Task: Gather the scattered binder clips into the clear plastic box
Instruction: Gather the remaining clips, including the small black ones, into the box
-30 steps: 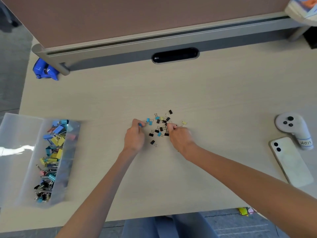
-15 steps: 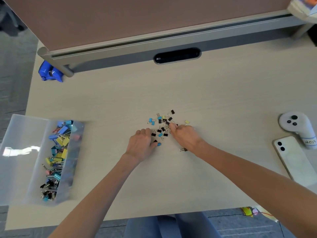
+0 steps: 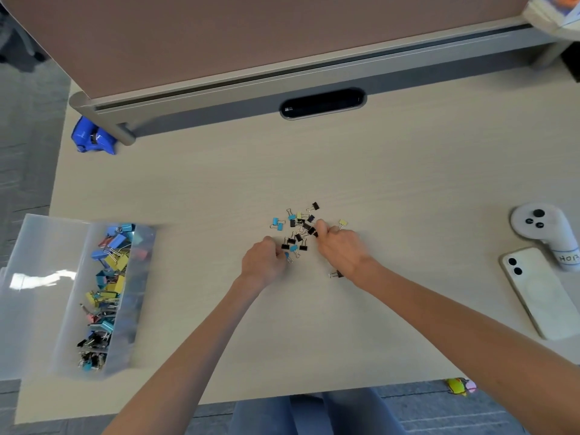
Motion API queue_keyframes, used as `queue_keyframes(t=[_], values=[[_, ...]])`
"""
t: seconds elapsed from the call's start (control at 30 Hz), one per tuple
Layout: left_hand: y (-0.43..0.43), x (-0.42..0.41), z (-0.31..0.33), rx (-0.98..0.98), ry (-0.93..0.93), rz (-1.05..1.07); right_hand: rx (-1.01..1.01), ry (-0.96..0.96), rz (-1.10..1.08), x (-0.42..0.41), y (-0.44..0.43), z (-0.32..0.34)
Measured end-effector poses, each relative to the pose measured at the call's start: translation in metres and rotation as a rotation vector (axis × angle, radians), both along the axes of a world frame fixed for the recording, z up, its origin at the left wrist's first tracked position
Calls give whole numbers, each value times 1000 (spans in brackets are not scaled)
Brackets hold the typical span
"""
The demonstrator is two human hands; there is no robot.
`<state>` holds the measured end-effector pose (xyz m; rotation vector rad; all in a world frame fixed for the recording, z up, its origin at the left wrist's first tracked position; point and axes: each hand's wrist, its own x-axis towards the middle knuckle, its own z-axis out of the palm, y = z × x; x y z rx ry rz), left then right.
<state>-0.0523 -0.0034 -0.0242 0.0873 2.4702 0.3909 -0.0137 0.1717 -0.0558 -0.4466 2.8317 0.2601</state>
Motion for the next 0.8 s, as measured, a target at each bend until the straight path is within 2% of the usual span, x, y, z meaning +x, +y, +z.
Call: queue_keyframes(t=[0.07, 0.13, 0.27, 0.37, 0.43, 0.53, 0.67, 0.8], values=[[-4, 0, 3, 58, 35, -5, -45, -56, -32, -2, 2, 14], [-12, -2, 3, 115, 54, -57, -153, -97, -170, -4, 5, 26], [-23, -3, 2, 178, 24, -217, -687, -170, -476, -4, 7, 37], [-25, -1, -2, 183, 105, -317, -1056, -249, -700, -5, 9, 38], [-25, -2, -2, 168, 163, -375, -1227, -288, -821, -4, 7, 38], [-21, -5, 0, 141, 207, -463, -1376, -354, -936, -2, -1, 42], [-14, -5, 6, 141, 163, -487, -1512, -454, -1064, 4, -8, 50], [-6, 2, 8, -61, 274, -447, -1516, -471, -1147, 15, -13, 51]])
